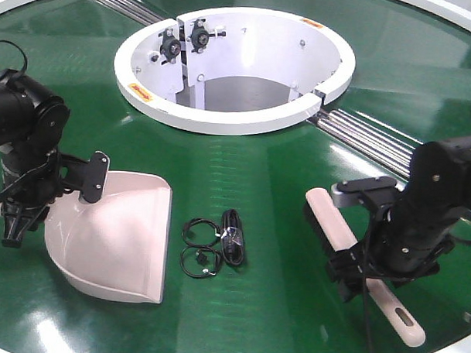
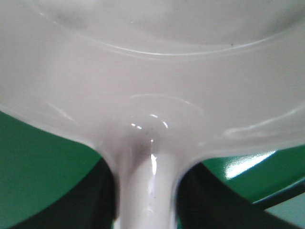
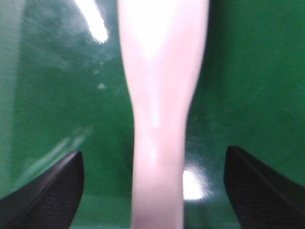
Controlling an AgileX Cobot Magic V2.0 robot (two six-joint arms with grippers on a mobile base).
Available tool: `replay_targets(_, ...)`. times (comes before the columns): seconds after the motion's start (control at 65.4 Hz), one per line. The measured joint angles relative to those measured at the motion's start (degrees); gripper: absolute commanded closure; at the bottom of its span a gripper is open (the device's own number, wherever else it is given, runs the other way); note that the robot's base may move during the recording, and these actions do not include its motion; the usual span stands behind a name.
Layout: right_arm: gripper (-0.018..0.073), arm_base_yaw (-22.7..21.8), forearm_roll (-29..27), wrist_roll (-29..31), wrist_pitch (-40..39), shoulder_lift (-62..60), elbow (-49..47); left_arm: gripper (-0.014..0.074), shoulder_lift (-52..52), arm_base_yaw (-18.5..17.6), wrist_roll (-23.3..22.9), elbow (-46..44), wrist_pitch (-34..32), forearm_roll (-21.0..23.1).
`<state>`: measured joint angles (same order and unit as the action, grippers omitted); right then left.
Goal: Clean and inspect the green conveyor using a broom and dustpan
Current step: 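Reach the right gripper to the pink brush and grasp its handle, then sweep the black cables with the brush into the held dustpan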
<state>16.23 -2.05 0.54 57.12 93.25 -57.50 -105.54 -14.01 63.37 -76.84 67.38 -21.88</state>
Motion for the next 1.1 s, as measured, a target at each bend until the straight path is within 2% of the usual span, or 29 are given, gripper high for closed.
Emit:
replay_targets(0.138,0.0015,0.0,-0.6,0.0,-0.3,3.3,0.0,0.0603,0.0,-0.1,0.0,0.0,0.0,-0.1)
replay_targets(0.26,0.0099,0.0,-0.9,-0.5,-0.8,5.1,-0.3,0.0603,0.0,-0.1,0.0,0.0,0.0,-0.1)
replay_targets(0.352,0.0210,0.0,-1.0,-1.0,-1.4,5.5,-0.3,0.0603,0.0,-0.1,0.0,0.0,0.0,-0.1)
replay_targets(0.566,0.0575,0.0,-1.0,-1.6,-1.6,5.3,-1.3,0.0603,0.0,-0.1,0.0,0.0,0.0,-0.1)
replay_targets(0.871,0.0564,0.0,-1.4,-3.1,-1.3,1.2,-1.4,0.0603,0.0,-0.1,0.0,0.0,0.0,-0.1)
replay_targets(1.101,0.0564,1.2,-6.3,-4.7,0.6,-1.6,-1.7,0.0603,0.0,-0.1,0.0,0.0,0.0,-0.1)
